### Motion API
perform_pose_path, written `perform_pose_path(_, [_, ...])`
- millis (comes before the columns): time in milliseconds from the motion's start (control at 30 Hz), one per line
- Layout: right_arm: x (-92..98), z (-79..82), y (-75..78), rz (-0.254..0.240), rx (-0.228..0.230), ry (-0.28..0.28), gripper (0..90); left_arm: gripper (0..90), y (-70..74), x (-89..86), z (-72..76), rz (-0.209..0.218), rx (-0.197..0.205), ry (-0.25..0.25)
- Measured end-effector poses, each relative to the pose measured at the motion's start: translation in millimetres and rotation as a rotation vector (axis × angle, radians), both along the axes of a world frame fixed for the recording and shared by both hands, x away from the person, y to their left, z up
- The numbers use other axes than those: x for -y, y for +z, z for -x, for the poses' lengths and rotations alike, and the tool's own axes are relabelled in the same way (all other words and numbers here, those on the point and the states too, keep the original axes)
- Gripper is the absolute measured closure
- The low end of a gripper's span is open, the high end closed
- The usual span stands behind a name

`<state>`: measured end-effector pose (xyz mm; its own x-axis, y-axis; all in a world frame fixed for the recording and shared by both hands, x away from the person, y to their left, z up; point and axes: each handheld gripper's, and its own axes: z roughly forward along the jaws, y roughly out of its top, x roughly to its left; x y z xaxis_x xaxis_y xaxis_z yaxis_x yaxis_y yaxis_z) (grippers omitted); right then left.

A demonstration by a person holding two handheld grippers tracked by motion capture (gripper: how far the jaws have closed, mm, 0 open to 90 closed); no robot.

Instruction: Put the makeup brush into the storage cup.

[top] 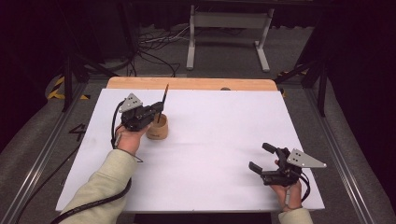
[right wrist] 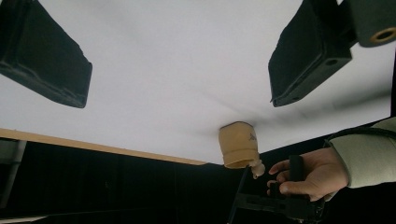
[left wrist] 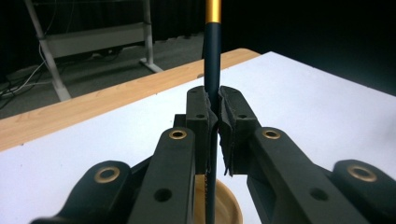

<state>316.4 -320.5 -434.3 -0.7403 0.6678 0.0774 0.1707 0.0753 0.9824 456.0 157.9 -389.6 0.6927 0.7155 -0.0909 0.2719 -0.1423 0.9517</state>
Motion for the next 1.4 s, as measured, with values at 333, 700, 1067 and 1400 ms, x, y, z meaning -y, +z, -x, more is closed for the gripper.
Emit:
perform_pose_path(333, [-0.8, 0.2, 0.1, 0.005, 0.001, 0.002, 6.0, 83.2, -6.8, 4.0, 0.9, -0.036, 0.002, 0.016])
perform_pose_path(700, [-1.8, 0.2, -0.2, 0.009, 0.002, 0.005, 6.0, 83.1, -17.6, 7.6, 4.4, -0.078, 0.018, 0.038])
perform_pose_path(1067, [-3.9, 0.9, -0.6, 0.016, -0.002, 0.013, 6.2, 83.0, -24.4, 12.2, 7.5, -0.111, 0.033, 0.041])
perform_pose_path(1400, [-5.2, 0.9, -0.9, 0.018, 0.003, 0.018, 6.2, 83.0, -27.1, 15.8, 10.3, -0.155, 0.043, 0.040])
